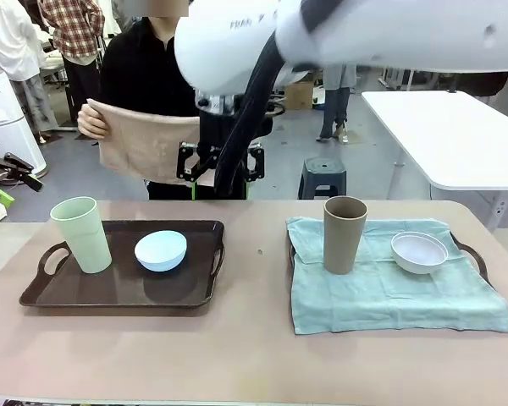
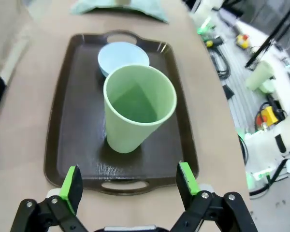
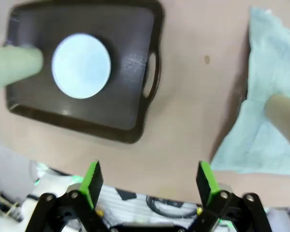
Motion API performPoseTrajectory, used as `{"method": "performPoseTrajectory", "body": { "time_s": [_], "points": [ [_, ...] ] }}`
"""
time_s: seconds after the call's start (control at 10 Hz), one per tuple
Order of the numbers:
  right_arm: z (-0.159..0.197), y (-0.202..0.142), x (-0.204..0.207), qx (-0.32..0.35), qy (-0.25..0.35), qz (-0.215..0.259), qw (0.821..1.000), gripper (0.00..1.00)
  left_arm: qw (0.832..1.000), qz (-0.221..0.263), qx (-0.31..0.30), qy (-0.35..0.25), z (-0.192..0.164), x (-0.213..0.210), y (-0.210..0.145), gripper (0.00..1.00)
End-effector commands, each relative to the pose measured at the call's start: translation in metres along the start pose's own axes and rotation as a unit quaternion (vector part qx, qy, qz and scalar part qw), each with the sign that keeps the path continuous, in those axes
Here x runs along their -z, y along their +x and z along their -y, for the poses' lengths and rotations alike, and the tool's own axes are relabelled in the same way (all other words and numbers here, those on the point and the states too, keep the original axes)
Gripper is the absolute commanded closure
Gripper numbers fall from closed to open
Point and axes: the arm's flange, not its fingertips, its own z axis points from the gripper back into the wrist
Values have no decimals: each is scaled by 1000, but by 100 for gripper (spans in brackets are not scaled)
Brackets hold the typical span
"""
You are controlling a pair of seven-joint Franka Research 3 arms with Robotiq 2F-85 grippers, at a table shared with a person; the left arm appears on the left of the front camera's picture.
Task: Set up a tray with a mat and arrange the tableware.
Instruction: Pick up the Picnic Bowl and Reusable plastic cup from the Handle tray in front of the human's position and hold them in the air.
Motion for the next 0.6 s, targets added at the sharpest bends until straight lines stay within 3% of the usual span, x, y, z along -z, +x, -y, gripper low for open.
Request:
{"method": "performPoseTrajectory", "body": {
  "time_s": [0.0, 0.5],
  "points": [
    [-13, 14, -3, 23, -4, 10, 1000, 0, 999, -4, 9, 30, 8, 25, -4, 0],
    [-30, 32, 23, 0, 21, -15, 1000, 0, 997, -14, 77, -12, 7, 53, -16, 0]
  ]
}}
